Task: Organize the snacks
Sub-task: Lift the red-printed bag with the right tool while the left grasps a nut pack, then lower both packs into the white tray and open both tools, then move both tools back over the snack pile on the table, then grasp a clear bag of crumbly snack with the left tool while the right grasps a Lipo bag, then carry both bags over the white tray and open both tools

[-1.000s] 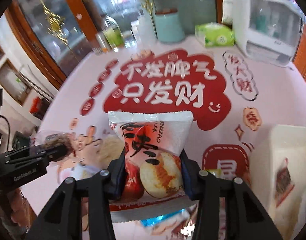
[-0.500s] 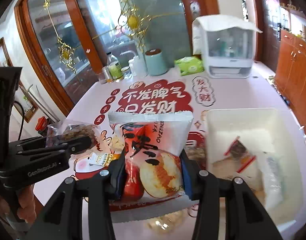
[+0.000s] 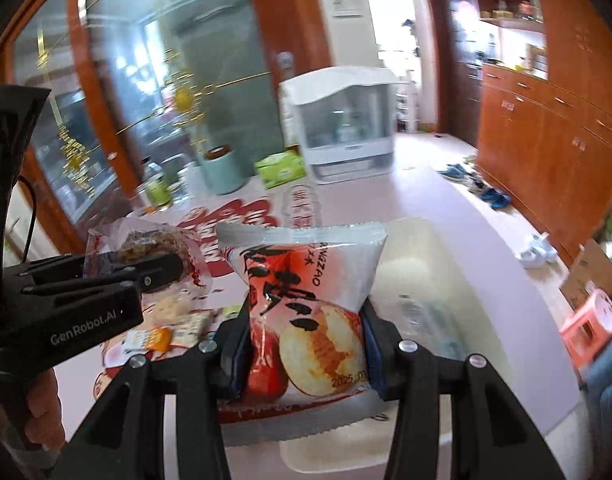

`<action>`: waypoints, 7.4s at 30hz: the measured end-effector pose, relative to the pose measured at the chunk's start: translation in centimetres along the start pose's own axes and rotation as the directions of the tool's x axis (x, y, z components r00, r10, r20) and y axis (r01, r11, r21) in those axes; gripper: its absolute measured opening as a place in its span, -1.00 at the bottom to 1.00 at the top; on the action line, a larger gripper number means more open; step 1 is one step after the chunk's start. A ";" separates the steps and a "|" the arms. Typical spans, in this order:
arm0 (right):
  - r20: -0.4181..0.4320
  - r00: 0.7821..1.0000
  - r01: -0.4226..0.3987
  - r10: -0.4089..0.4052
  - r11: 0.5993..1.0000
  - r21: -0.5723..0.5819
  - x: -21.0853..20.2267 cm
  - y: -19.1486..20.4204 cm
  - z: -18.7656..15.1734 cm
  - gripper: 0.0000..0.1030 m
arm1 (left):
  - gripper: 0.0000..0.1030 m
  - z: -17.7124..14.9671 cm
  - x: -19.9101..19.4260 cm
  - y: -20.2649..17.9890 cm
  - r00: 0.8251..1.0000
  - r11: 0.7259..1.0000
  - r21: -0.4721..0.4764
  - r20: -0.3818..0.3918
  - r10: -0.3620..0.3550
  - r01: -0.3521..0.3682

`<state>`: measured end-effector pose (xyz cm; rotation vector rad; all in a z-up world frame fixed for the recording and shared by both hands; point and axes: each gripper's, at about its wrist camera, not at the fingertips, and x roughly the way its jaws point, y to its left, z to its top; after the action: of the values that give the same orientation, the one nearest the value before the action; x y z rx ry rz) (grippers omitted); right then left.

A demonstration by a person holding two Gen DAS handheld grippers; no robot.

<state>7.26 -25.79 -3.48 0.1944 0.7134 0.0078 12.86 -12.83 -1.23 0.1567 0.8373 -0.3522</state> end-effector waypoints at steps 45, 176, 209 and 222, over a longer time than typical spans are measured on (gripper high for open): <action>-0.079 0.987 0.144 -0.140 0.988 0.056 3.0 -5.7 0.4 0.21 | 0.79 -0.5 5.8 -2.8 0.975 0.971 0.147 -0.092 0.203 -0.189; 0.011 0.980 -0.200 0.201 0.978 -0.056 6.5 7.7 2.6 -0.99 | 0.09 0.3 9.5 9.3 0.983 0.987 0.152 -0.163 0.079 -0.054; 0.015 0.997 0.075 -0.075 0.997 0.019 -0.3 -7.7 -0.6 -0.97 | 0.10 1.8 12.3 -7.8 0.976 0.970 0.244 -0.204 0.072 -0.021; -0.086 0.994 0.078 -0.072 0.994 0.071 1.8 -9.0 -2.3 -0.06 | 0.83 0.7 13.3 -6.6 0.956 0.963 0.242 -0.234 0.177 -0.119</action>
<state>6.66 -34.10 -7.96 0.2388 0.8047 -0.0830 19.11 -22.36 -10.76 0.4831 1.0314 -0.2869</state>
